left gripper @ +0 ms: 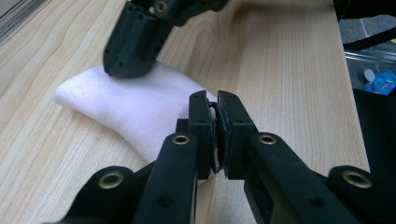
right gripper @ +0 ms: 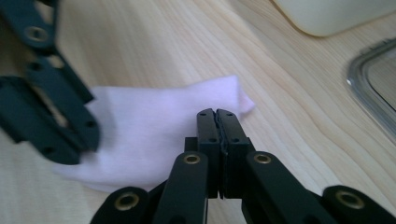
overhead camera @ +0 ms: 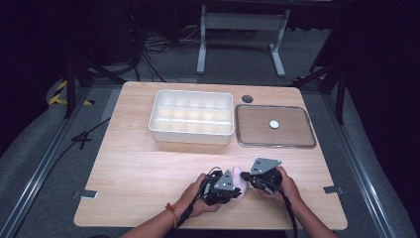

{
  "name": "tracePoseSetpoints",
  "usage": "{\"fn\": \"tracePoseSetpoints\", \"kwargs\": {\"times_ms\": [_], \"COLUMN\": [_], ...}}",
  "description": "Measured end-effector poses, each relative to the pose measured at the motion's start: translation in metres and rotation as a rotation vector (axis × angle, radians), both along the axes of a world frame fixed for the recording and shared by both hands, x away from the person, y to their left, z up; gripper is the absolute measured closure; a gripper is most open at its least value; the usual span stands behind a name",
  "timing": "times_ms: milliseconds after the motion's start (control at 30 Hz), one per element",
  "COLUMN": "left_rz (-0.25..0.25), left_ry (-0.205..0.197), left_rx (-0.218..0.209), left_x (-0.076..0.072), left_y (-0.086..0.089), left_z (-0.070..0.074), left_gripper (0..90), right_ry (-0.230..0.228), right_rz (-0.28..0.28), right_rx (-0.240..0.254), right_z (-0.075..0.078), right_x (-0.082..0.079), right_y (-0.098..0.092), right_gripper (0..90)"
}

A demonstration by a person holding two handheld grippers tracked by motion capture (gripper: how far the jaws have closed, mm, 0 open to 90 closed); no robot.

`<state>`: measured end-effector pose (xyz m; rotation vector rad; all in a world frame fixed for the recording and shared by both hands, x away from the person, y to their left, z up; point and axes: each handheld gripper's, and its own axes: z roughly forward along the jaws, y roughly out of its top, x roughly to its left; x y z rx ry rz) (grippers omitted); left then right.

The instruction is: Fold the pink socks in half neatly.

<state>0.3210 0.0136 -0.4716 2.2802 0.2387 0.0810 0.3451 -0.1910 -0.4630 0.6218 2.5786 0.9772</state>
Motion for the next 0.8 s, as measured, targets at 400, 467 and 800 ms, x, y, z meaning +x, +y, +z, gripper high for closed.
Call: {"fn": "tracePoseSetpoints", "kwargs": {"times_ms": [400,467,800], "left_rz": [-0.01,-0.009,0.01], "left_ry": [-0.028,-0.023,-0.02], "left_rx": [0.012,0.003,-0.01], "left_x": [-0.003,-0.002,-0.001], "left_y": [-0.002,-0.002,0.0], "left_z": [0.0,-0.001,0.004], "left_gripper": [85.5,85.3,80.3], "right_ry": [-0.006,-0.009,-0.004], "right_rz": [-0.044,-0.053,-0.076], "right_rx": [-0.03,-0.005,0.073], "right_z": [-0.003,0.0,0.009], "right_x": [0.005,0.006,0.009], "right_y": [-0.002,-0.006,-0.016], "right_gripper": [89.4,89.2,88.3]}}
